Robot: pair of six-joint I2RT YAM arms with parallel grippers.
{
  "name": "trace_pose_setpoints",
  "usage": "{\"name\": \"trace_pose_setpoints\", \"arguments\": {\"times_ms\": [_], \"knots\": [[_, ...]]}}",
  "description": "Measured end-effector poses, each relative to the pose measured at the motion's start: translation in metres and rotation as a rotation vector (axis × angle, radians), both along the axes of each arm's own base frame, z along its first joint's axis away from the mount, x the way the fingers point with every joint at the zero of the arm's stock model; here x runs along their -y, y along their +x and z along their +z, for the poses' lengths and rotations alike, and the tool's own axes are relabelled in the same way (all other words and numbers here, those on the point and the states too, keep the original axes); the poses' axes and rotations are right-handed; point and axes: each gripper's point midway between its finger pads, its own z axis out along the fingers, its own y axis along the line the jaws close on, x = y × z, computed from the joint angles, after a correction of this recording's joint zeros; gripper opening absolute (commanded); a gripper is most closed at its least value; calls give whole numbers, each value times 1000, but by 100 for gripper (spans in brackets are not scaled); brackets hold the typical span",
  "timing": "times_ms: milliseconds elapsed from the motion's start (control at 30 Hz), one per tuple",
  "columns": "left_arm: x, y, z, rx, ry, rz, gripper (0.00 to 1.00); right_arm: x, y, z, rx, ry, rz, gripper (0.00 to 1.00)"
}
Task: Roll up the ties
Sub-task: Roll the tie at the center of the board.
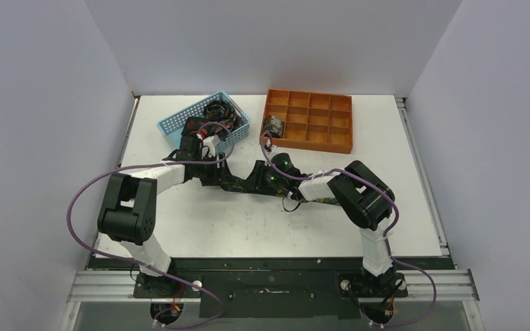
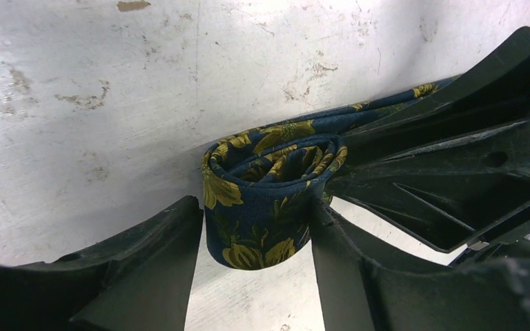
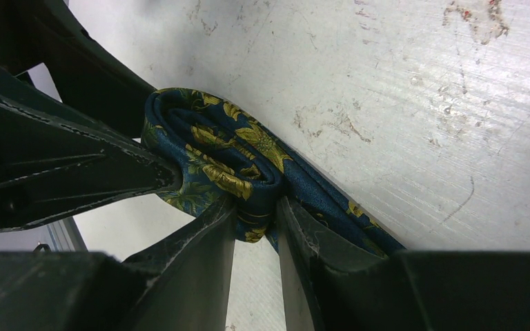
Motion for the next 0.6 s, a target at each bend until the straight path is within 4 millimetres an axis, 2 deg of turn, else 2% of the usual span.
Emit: {"name": "trace_pose_setpoints", "arguments": {"times_ms": [100,367,467,600], "knots": [[2,-2,-3,-12,-12,-14,48,0,0,0,0,0,0,29],[7,-2,-5,-25,-56,-31,12,0,0,0,3,-3,2,30],[9,-4,-6,-18,-76,-35,0,0,0,0,4,-3,-1,36],[11,-9,-5,-21,-85,-34,0,0,-3,6,14,-16,-14,46]]}}
